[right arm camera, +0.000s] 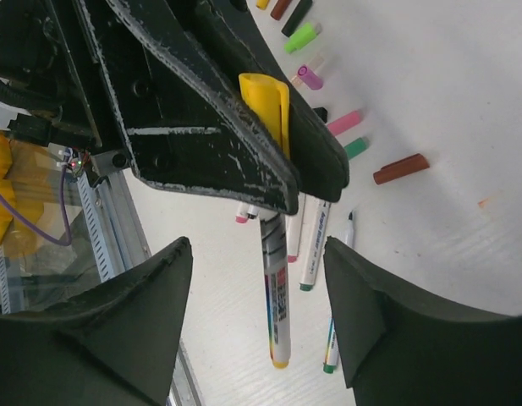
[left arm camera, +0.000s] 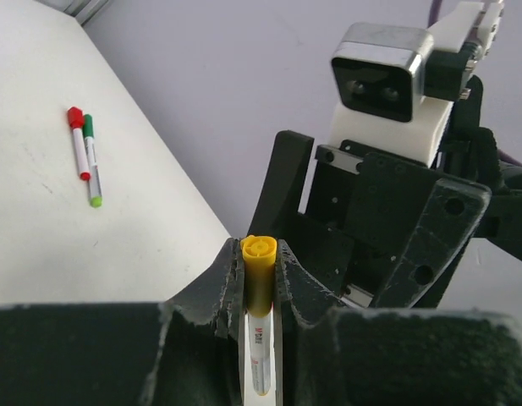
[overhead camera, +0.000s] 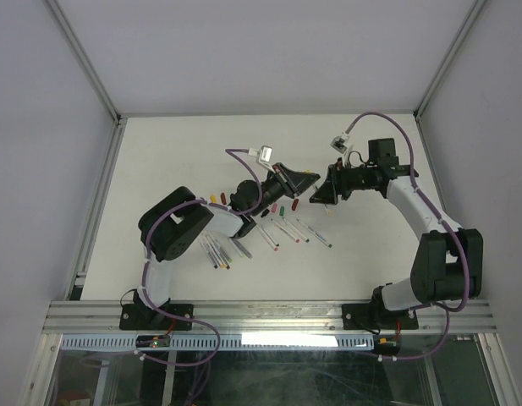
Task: Open the pen caps
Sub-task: Open the pen cap from the pen.
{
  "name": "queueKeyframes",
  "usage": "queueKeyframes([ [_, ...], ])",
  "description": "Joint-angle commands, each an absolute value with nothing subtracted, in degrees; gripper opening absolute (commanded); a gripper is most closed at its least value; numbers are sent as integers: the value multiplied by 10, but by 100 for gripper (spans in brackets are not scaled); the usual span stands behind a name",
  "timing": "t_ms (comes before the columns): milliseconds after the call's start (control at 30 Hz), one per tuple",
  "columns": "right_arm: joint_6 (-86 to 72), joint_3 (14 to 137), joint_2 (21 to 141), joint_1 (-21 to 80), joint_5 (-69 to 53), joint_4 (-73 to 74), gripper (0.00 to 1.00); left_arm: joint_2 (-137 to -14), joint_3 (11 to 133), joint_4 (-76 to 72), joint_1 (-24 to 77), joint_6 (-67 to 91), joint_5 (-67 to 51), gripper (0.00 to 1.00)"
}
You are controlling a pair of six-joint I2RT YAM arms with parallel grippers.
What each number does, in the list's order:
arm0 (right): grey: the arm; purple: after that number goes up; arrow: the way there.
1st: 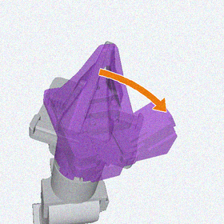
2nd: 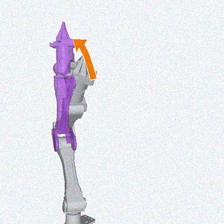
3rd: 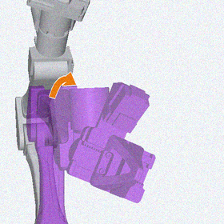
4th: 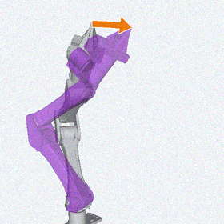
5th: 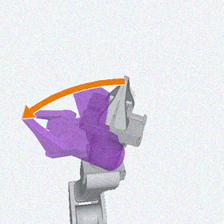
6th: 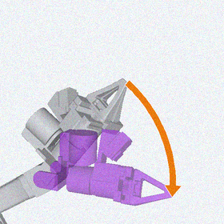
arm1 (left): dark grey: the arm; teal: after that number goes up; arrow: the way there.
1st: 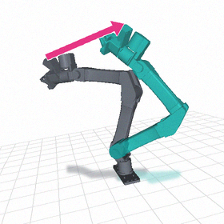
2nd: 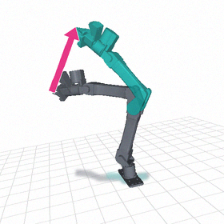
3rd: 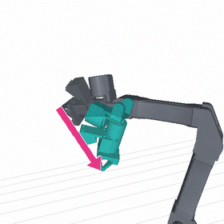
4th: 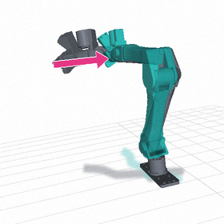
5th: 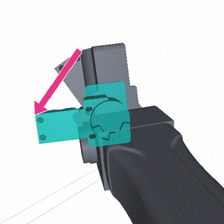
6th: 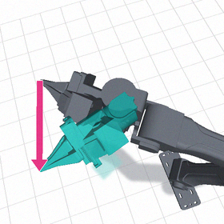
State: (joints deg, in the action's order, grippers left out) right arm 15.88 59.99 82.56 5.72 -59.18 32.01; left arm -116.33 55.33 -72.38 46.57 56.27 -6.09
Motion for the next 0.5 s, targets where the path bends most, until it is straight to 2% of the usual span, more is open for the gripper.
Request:
queueKeyframes([
  [0, 133, 599, 814, 84, -590, 272, 61, -1128, 554, -792, 472, 550, -51, 0],
  [67, 135, 602, 818, 89, -588, 277, 47, -1127, 554, -791, 472, 548, -47, 0],
  [200, 143, 608, 821, 90, -584, 290, 7, -1116, 549, -788, 470, 531, -29, 0],
  [233, 145, 609, 821, 91, -581, 293, 0, -1112, 548, -785, 468, 526, -20, 0],
  [467, 167, 619, 849, 91, -589, 329, 0, -1077, 543, -774, 400, 533, 54, 0],
])
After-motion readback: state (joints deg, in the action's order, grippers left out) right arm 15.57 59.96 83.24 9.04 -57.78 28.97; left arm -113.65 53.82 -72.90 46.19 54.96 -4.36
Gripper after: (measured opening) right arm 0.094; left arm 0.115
